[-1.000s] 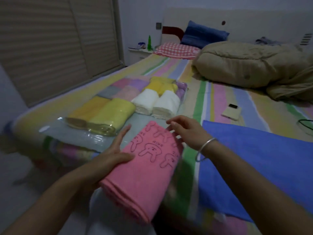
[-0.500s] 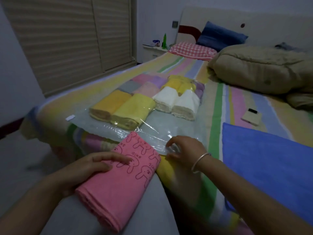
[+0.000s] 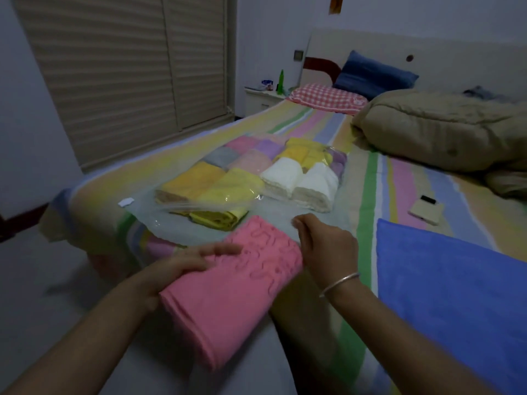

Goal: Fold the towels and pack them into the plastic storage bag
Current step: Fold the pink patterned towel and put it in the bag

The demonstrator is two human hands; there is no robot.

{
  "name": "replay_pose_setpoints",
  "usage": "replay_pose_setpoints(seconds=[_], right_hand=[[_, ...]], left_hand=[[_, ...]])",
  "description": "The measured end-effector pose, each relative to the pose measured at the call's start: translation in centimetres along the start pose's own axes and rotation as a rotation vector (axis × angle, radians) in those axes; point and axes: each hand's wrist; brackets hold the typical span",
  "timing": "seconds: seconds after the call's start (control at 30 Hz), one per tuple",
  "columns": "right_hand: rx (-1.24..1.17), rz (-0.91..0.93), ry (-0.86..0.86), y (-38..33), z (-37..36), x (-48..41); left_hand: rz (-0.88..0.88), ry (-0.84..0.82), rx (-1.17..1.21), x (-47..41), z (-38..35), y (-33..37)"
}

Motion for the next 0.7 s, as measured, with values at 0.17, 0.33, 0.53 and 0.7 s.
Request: replay_pose_setpoints(seconds=[0.17, 0.33, 0.53, 0.7], right_hand=[[-0.029, 0.081, 0.088, 0.8, 1.5, -0.6], [-0.005, 0.112, 0.143, 1.0, 2.2, -1.3], [-0.086, 0.129, 0.097, 0.8, 2.0, -1.5], [-0.129, 0.158, 0.039, 1.5, 2.1, -0.9]], left_hand=[[-0.149, 0.098, 0.349, -4.5, -0.2, 0.5], [-0.299, 0.196, 0.446, -6.8, 0.3, 0.2], [-0.058, 0.202, -0.202, -11.3, -1.4, -0.7], [0.04, 0.301, -0.379, -14.5, -1.7, -0.1]])
Point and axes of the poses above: each hand's wrist, its own x-axis away from the middle knuckle, its own z-axis out of the back of the hand, y = z × x, and after that the axes turned 13 degrees about -z, right-handed
